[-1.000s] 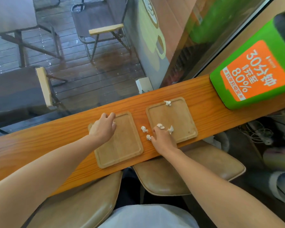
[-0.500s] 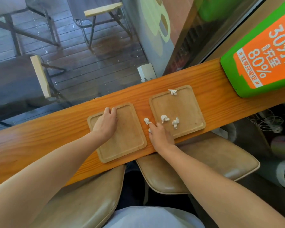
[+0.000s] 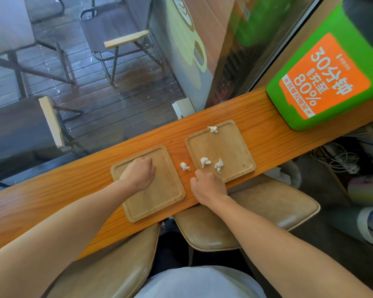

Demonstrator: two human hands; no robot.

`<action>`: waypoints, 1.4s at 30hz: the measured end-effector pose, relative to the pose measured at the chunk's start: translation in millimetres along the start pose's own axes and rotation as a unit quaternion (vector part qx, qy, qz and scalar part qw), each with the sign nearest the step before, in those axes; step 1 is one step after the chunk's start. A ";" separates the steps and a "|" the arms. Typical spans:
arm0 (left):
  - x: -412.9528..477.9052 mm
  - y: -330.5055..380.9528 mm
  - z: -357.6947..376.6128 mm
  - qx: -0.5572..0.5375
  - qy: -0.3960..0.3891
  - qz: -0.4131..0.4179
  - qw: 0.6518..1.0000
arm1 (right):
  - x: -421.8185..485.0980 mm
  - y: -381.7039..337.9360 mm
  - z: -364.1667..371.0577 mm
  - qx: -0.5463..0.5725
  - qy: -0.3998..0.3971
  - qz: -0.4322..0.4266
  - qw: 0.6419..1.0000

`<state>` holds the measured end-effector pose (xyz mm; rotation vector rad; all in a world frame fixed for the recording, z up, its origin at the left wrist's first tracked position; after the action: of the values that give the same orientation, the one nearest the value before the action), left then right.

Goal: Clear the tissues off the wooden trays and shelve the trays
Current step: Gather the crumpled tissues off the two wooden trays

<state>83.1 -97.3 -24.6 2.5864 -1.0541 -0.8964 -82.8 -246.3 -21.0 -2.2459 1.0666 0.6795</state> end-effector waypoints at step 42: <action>49.0 84.0 58.3 0.204 -0.066 0.115 0.970 | 58.4 68.2 -17.8 -0.058 0.053 0.007 0.997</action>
<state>27.7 -189.8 -59.8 2.6606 -1.6945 -0.8784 -101.7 -324.9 -63.9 -2.3983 1.1198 0.6497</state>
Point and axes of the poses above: each hand's wrist, its own x-axis towards the middle knuckle, its own z-axis out of the palm, y = z × x, the point moved 5 cm from there along x, towards the middle knuckle, and after that the axes turned 8 degrees about z, right-handed, at the moved point
